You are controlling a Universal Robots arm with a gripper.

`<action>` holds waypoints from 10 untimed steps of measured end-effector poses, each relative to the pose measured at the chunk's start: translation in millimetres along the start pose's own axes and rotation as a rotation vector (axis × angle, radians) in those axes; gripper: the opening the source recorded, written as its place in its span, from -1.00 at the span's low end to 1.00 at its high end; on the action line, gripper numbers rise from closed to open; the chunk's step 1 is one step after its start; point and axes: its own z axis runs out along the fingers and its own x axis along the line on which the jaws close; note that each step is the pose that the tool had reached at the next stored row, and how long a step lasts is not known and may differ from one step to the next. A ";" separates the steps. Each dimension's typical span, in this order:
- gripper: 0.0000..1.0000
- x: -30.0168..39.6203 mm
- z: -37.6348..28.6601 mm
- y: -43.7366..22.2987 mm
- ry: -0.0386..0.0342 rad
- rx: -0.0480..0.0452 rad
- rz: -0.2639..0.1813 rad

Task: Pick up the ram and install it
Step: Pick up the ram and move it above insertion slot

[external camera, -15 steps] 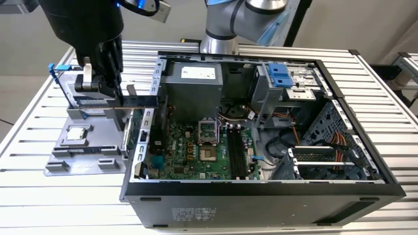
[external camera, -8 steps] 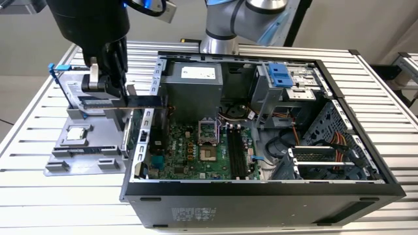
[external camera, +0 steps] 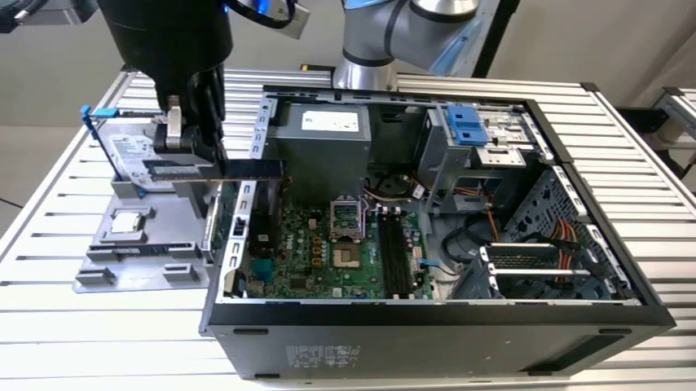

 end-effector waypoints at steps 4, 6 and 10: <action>-1.00 0.1 0.0 -5.4 0.0000 0.0000 0.000; -1.00 0.2 -0.1 -7.8 0.0000 0.0000 0.000; -1.00 0.3 -0.1 -11.8 -0.0001 0.0000 0.000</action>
